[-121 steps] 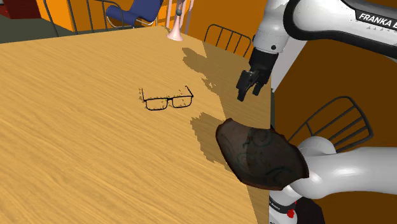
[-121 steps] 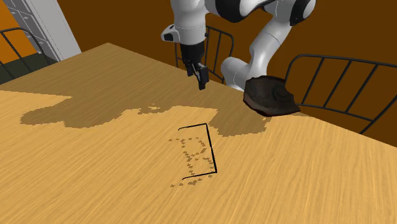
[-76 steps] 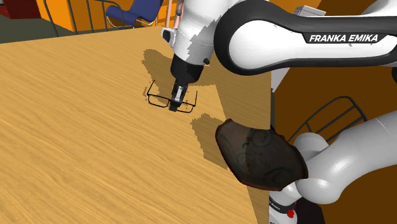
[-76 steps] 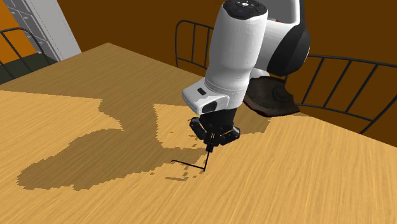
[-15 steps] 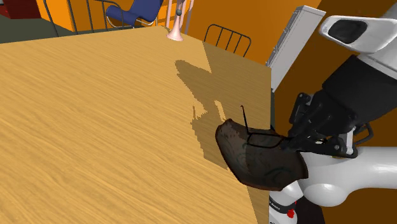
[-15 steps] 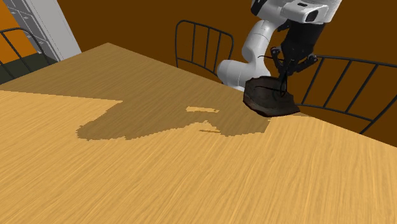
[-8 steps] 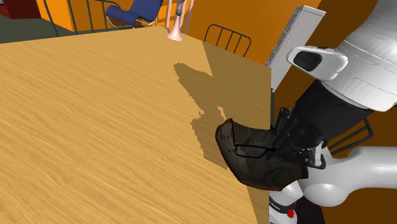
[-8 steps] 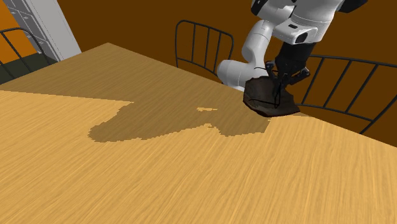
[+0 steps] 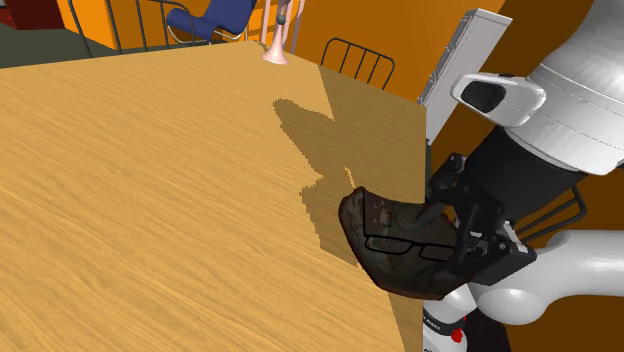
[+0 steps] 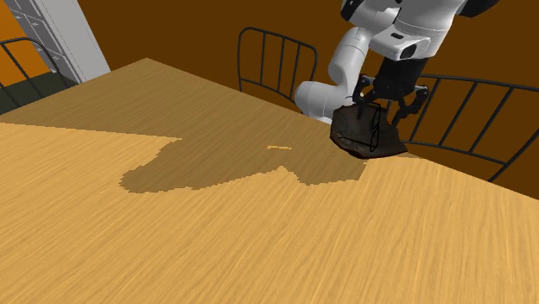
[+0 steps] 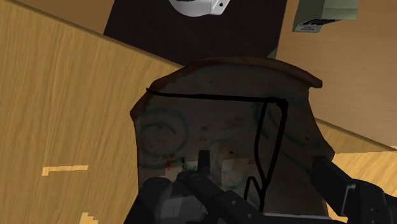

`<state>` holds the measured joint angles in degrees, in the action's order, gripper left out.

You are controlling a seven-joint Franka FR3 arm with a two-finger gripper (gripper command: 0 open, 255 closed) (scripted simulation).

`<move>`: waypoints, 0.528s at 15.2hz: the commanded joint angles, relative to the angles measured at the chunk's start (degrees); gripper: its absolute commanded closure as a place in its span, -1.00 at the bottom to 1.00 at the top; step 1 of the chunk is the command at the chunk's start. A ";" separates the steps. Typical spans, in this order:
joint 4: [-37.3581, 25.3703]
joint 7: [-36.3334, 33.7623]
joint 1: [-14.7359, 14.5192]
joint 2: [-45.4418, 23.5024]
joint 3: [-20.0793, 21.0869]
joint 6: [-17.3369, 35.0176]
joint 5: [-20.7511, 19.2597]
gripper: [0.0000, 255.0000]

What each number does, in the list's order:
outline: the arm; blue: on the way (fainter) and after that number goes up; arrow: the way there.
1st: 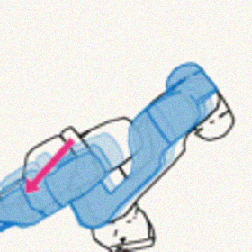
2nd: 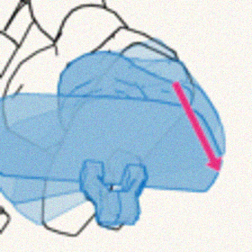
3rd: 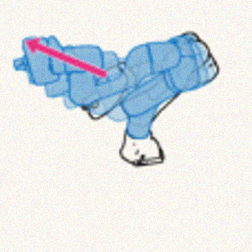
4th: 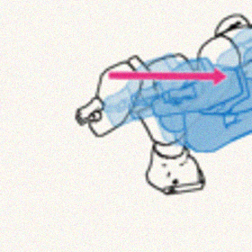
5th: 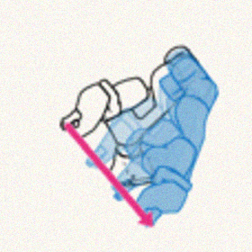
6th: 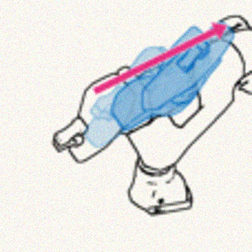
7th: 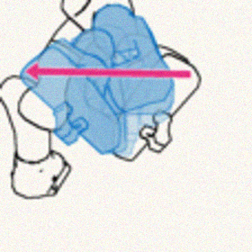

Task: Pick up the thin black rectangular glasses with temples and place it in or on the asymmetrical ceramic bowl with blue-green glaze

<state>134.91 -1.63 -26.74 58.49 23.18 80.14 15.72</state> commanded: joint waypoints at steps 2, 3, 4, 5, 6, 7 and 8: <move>-0.41 0.03 -1.49 3.73 0.49 0.38 -0.05 -1.00; 0.26 0.18 -1.64 4.26 0.31 0.48 -0.07 -1.00; -2.12 0.03 -1.35 3.39 -0.03 -1.02 -0.46 -1.00; -4.56 -0.11 -1.06 2.47 -0.34 -2.52 -0.81 -1.00; -7.05 -0.25 -0.74 1.51 -0.61 -4.04 -1.14 -1.00; -9.05 -0.35 -0.48 0.72 -0.79 -5.23 -1.38 -1.00; -9.06 -0.28 -0.37 0.75 -0.76 -5.26 -1.33 -1.00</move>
<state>127.19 -1.74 -26.71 58.83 22.26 75.78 14.43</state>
